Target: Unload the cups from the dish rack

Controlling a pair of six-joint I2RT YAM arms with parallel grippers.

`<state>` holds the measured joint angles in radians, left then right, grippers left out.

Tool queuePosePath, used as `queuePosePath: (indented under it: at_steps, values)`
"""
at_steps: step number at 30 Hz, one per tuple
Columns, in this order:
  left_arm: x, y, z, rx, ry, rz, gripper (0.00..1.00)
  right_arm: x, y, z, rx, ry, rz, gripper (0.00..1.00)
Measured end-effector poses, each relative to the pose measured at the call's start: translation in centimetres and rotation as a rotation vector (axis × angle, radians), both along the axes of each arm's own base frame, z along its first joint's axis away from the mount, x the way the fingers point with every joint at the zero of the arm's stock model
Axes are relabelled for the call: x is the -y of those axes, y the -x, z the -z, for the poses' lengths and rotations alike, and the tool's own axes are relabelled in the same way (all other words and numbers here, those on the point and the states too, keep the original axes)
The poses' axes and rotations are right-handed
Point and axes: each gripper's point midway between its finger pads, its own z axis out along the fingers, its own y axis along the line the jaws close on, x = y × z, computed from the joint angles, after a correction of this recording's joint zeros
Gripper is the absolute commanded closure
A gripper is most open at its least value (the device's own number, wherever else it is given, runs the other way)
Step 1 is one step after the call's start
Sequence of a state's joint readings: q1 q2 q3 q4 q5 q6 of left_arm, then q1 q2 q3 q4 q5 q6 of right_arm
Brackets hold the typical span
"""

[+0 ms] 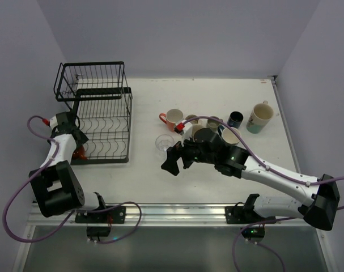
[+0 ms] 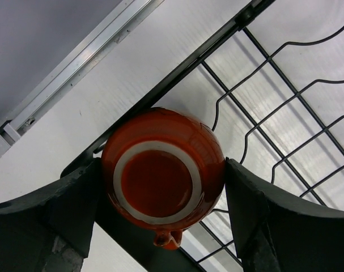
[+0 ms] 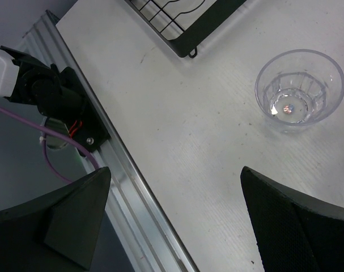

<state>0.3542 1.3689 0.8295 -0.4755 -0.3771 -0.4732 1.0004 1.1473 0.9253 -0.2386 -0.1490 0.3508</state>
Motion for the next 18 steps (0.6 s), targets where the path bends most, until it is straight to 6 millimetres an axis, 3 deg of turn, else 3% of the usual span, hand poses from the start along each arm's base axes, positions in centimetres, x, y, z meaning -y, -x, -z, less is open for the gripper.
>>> queuePosePath:
  at_steps: [4, 7, 13, 18]
  values:
    - [0.2, -0.2, -0.1, 0.008, 0.008, 0.01, 0.6, 0.0, -0.1, 0.2, 0.0, 0.005, 0.006, 0.01]
    - [0.8, -0.4, -0.7, 0.046, 0.031, 0.032, 0.66, 0.0, -0.2, 0.1, 0.002, 0.006, 0.01, 0.01]
    - [3.0, -1.9, -5.4, 0.26, 0.076, 0.119, 0.68, -0.1, -0.4, -0.2, -0.011, -0.016, 0.035, 0.01]
    - [6.1, -2.7, -9.4, 0.452, 0.145, 0.234, 0.68, -0.9, -0.6, -2.3, -0.019, -0.116, 0.061, 0.01]
